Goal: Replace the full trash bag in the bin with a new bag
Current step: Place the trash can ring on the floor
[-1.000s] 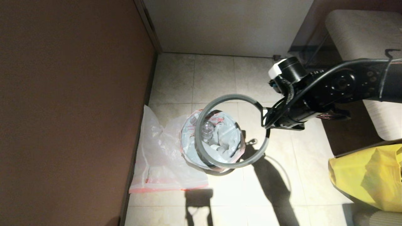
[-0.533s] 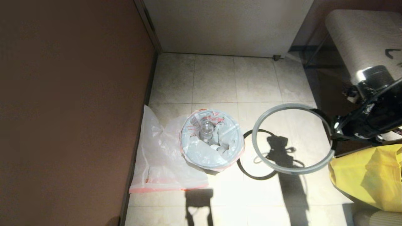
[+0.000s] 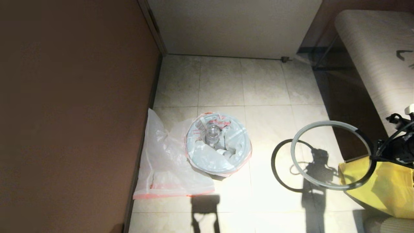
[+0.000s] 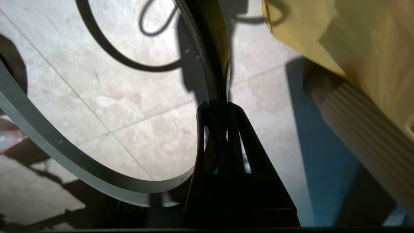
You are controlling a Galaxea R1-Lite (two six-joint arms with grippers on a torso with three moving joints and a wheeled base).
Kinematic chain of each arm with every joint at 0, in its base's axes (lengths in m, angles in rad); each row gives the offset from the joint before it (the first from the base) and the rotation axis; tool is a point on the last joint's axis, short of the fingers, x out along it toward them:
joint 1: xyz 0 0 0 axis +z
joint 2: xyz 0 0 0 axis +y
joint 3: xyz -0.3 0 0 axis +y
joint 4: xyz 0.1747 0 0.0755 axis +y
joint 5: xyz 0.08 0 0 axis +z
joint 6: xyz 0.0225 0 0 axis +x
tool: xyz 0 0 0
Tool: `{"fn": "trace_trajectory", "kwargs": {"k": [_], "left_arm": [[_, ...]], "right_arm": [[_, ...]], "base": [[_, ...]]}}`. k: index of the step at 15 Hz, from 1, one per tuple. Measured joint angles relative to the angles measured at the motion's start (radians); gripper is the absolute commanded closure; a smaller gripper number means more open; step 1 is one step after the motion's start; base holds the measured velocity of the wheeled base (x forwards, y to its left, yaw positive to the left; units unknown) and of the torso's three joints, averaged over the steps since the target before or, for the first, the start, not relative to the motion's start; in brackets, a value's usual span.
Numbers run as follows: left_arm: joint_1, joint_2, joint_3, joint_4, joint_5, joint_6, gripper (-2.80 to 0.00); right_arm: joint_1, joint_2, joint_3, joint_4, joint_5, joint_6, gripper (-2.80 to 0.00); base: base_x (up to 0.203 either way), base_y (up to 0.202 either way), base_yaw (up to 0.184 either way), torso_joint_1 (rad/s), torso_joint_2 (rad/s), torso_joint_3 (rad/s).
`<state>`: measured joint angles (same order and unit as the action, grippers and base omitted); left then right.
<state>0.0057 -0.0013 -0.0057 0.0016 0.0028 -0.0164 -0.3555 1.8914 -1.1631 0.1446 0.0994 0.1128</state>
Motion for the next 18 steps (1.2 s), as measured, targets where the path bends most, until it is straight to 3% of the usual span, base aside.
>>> {"fn": "trace_trajectory", "kwargs": {"k": [3,10,16,17,18], "left_arm": [[0.0,0.0,0.0,0.0,0.0,0.0,0.0],[0.0,0.0,0.0,0.0,0.0,0.0,0.0],[0.0,0.0,0.0,0.0,0.0,0.0,0.0],[0.0,0.0,0.0,0.0,0.0,0.0,0.0],[0.0,0.0,0.0,0.0,0.0,0.0,0.0]], "right_arm": [[0.036,0.149,-0.069,-0.097,-0.007,-0.047,0.0],[0.114,0.522,-0.35,-0.117,-0.029,-0.312,0.0],[0.173,0.689,-0.418,-0.177,-0.031,-0.334,0.0],[0.175,0.705,-0.421,-0.201,-0.031,-0.337,-2.8],[0.173,0.718,-0.421,-0.219,-0.031,-0.338,-2.8]], "base": [[0.0,0.0,0.0,0.0,0.0,0.0],[0.0,0.0,0.0,0.0,0.0,0.0],[0.0,0.0,0.0,0.0,0.0,0.0],[0.0,0.0,0.0,0.0,0.0,0.0],[0.0,0.0,0.0,0.0,0.0,0.0]]}}
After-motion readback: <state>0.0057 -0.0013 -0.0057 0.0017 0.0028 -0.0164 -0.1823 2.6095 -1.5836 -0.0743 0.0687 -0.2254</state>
